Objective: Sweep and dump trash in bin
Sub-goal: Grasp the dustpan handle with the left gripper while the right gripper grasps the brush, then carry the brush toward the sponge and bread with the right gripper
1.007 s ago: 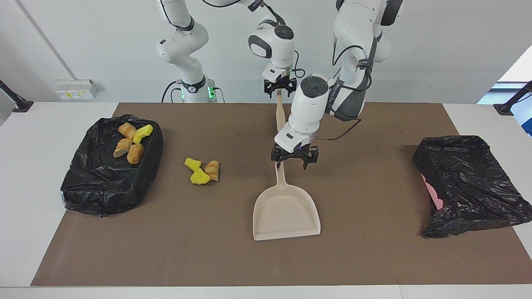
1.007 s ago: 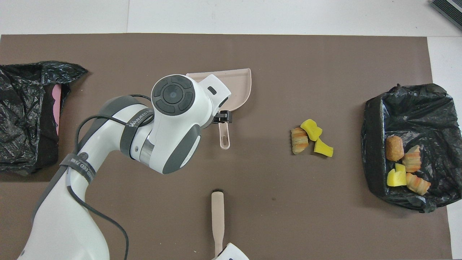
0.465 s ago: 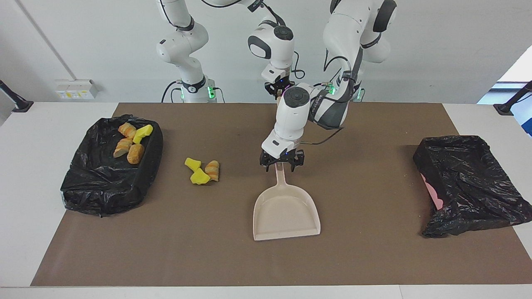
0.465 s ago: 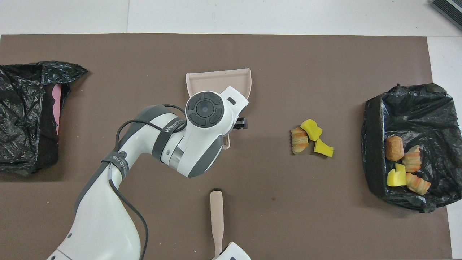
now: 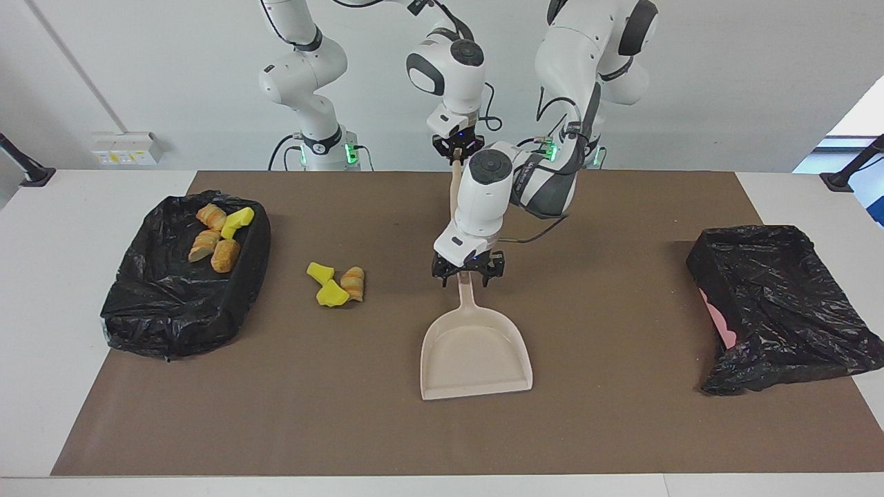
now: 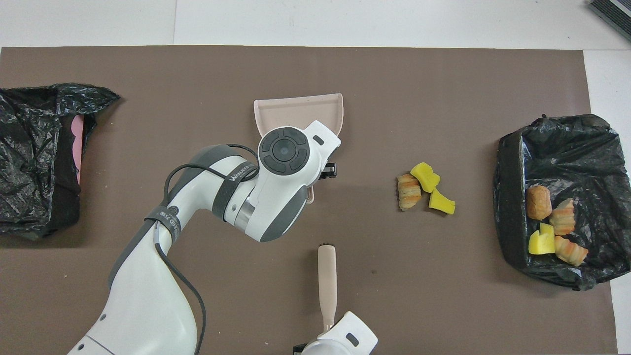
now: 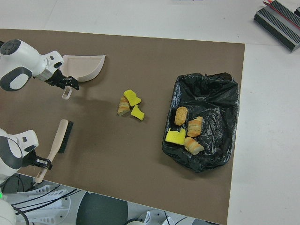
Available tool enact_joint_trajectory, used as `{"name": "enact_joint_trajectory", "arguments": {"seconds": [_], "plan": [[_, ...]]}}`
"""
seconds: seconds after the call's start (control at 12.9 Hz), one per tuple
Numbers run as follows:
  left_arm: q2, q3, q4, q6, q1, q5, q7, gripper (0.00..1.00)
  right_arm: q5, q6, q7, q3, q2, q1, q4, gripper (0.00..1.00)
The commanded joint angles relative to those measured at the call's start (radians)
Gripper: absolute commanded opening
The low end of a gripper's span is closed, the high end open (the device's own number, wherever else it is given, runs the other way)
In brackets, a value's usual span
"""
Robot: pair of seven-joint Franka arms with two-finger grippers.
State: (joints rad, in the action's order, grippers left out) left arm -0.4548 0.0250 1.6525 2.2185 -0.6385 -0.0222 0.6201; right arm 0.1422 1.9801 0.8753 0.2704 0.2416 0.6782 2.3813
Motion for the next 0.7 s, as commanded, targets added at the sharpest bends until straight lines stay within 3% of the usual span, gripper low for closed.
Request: {"name": "enact_joint_trajectory", "arguments": {"seconds": [0.0, 0.23, 0.39, 0.62], "plan": [[-0.007, -0.014, -0.01, 0.018, -0.015, 0.053, 0.012, 0.55, -0.032, -0.09, -0.057, 0.004, 0.096, -0.084, 0.024, 0.0], [-0.007, -0.014, -0.005, 0.024, -0.016, 0.065, 0.004, 0.21, -0.084, -0.181, -0.172, 0.004, 0.153, -0.236, 0.024, 0.0], [-0.002, -0.014, -0.005, 0.018, -0.015, 0.067, 0.001, 0.05, -0.128, -0.207, -0.27, 0.004, 0.174, -0.345, 0.022, 0.0], [0.043, -0.016, -0.003, -0.04, -0.007, 0.067, -0.049, 0.0, -0.238, -0.204, -0.395, 0.007, 0.156, -0.515, 0.025, 0.0]]}}
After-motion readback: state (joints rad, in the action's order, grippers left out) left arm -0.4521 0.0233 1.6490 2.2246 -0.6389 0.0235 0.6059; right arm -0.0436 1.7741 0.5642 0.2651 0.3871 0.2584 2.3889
